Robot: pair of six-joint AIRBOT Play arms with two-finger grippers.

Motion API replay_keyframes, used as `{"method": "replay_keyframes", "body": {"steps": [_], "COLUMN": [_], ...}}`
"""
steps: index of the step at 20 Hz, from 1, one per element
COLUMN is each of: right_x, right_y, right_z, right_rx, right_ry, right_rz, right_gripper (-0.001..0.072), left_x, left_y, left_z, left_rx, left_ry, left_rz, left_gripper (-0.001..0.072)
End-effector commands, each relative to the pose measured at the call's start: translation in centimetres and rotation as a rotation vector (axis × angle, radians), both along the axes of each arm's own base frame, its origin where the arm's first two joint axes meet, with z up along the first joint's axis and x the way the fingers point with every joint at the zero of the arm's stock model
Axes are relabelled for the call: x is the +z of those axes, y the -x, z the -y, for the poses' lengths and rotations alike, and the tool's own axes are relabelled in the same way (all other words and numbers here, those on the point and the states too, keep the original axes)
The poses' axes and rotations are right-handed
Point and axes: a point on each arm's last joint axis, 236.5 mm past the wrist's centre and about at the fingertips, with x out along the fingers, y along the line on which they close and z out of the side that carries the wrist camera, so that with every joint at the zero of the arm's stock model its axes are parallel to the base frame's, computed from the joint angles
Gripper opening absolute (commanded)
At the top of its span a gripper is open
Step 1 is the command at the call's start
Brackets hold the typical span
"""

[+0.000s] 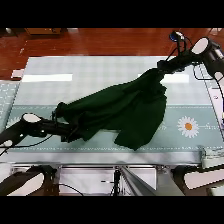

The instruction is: Fold the shirts.

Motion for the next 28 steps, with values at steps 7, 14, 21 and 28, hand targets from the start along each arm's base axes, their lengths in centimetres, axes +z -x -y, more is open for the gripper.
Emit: {"method": "replay_keyframes", "body": {"steps": [7, 14, 21, 28], "right_x": [-0.4, 2.2, 26.9, 52.2], "right_y": [1.3, 2.6, 6.4, 23.0], "right_z": [-0.2, -0.3, 0.3, 4.0], "right_rx": [0.018, 0.046, 0.000, -0.179], "right_ry": [-0.001, 0.003, 0.007, 0.032], "right_rz": [-0.054, -0.042, 0.606, 1.252], "right_gripper": [0.0043, 0.0043, 0.0042, 0.0042], "left_x": [-1.9, 11.8, 44.3, 63.5], "left_y": [-0.5, -6.3, -9.0, -0.1], "left_z": [-0.2, 1.5, -6.5, -8.2], "left_rx": [-0.127, -0.262, 0.021, 0.192], "left_ry": [-0.053, 0.040, -0.217, -0.535], "left_rz": [0.033, 0.444, 1.335, 1.841], "left_gripper": [0.0023, 0.0020, 0.0021, 0.0021]}}
